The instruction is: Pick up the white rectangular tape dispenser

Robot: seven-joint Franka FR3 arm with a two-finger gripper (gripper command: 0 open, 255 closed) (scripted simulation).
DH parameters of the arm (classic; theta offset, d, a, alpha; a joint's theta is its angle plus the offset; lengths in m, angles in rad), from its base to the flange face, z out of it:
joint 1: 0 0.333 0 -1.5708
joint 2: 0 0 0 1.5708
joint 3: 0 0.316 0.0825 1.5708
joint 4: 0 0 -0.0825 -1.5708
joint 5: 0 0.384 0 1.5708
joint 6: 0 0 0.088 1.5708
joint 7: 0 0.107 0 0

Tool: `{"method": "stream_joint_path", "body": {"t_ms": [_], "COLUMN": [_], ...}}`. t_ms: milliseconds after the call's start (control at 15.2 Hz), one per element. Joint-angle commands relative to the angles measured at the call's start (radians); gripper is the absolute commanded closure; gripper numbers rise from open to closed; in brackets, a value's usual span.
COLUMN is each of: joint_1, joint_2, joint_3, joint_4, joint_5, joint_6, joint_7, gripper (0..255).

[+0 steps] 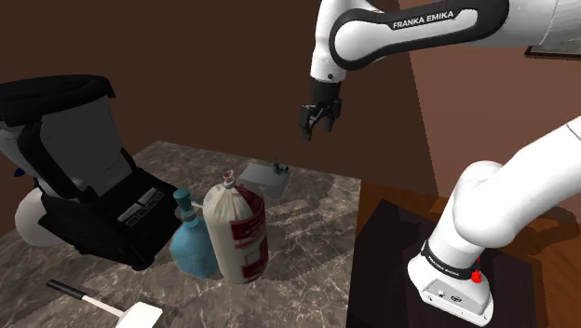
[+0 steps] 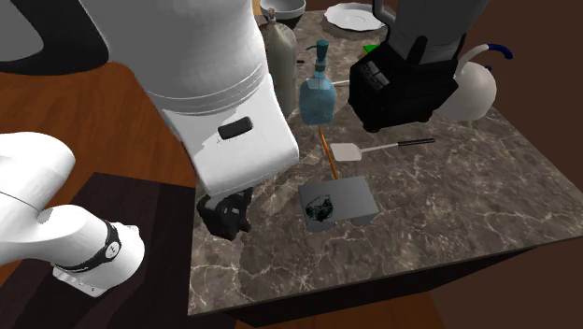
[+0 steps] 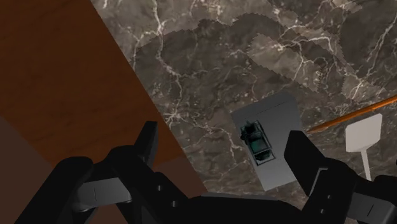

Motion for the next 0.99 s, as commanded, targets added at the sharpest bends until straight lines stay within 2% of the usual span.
{"method": "stream_joint_path", "body": {"t_ms": [0,594,924], "joint_1": [0.006,0.034,0.036], "joint_2": [0.076,0.430,0.449], "joint_3": [0.025,0.112,0.112], "joint_4": [0.041,0.277,0.243], "joint_5": [-0.011,-0.115,-0.121], "joint_6": [0.030,0.113,0.166], "joint_7": [0.020,0.121,0.127], "gripper": [0,0,0]}}
